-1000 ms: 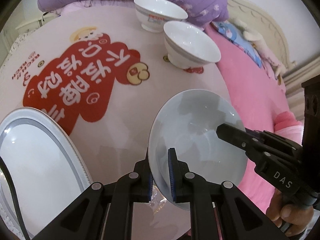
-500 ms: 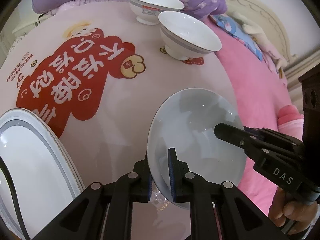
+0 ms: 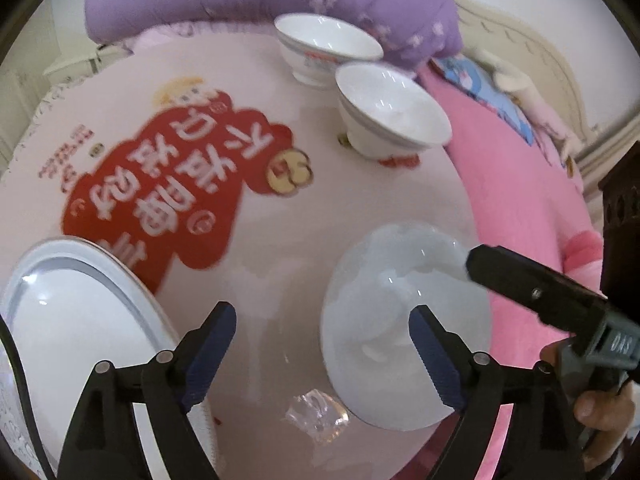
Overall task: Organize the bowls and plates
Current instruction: 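Lower the bowl beside the plate stack and open both grippers, then move both grippers to the next white bowl, then grip the bowl rim with both grippers from opposite sides, then carry the bowl with both grippers and lower it onto the placed bowl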
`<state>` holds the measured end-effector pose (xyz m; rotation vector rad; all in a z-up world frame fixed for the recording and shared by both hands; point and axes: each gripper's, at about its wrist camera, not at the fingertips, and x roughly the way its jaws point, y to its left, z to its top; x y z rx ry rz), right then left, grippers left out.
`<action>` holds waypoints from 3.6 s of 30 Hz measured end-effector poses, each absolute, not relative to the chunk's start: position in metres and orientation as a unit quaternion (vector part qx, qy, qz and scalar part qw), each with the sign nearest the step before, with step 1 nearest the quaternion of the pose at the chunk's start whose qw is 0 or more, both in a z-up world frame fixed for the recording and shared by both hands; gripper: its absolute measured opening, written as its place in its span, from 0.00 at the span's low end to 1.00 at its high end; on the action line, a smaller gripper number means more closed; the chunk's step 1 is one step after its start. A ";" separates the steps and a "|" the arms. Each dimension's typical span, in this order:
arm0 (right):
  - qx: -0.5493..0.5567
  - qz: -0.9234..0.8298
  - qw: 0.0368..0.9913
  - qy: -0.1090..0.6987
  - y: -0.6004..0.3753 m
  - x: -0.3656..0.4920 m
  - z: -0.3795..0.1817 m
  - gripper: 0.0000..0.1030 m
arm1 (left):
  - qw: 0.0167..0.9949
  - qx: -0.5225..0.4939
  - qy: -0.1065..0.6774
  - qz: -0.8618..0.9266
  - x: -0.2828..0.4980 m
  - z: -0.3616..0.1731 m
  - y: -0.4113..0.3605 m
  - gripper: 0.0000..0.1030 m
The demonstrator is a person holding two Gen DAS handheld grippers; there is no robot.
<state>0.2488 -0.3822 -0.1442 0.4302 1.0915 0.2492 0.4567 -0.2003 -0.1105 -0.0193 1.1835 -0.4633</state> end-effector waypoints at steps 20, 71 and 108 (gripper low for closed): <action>0.195 0.088 0.855 0.472 -0.411 0.297 -0.098 1.00 | 0.851 -0.054 0.492 -0.178 0.503 -0.050 -0.173 0.93; 0.167 0.083 0.814 0.550 -0.421 0.401 -0.153 0.59 | 0.792 -0.079 0.577 -0.183 0.650 -0.143 -0.268 0.43; 0.115 0.108 0.835 0.527 -0.362 0.339 -0.095 0.08 | 0.814 -0.079 0.531 -0.220 0.563 -0.069 -0.214 0.05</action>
